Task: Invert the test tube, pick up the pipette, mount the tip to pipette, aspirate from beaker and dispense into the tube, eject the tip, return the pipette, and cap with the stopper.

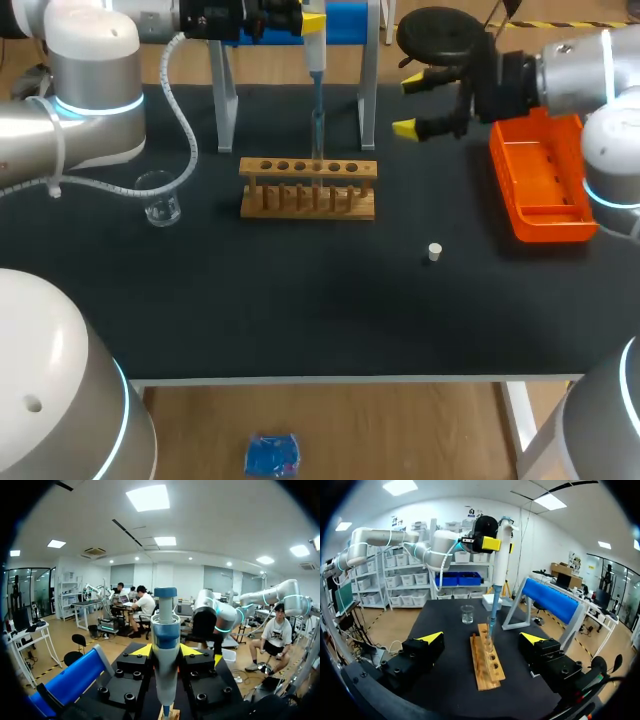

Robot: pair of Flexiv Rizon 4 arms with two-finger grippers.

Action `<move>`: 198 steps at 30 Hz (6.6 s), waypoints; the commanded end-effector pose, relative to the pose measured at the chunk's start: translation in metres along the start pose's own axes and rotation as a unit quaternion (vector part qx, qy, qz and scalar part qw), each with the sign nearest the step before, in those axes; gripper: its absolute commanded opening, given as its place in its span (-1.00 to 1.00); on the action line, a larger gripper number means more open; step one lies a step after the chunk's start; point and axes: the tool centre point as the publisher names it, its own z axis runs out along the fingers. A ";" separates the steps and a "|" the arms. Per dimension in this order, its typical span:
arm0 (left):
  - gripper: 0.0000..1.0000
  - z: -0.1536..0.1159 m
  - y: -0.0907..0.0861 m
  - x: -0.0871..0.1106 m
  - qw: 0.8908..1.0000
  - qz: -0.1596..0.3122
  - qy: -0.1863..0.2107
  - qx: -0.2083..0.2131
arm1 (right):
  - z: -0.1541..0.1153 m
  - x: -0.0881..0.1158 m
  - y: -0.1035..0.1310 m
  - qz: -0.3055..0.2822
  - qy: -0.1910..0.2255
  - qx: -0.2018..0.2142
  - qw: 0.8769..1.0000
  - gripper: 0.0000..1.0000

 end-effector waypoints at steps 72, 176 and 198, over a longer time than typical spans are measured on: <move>-1.00 0.001 -0.023 0.014 1.000 0.023 -0.012 -0.008 | 0.025 -0.006 -0.009 0.007 0.015 -0.001 1.000 1.00; -1.00 -0.050 0.051 0.132 0.999 0.019 0.025 0.020 | 0.025 -0.006 -0.009 0.007 0.015 -0.001 1.000 1.00; -1.00 -0.037 0.075 0.128 0.999 0.033 -0.019 0.022 | 0.025 -0.006 -0.009 0.007 0.015 -0.001 1.000 1.00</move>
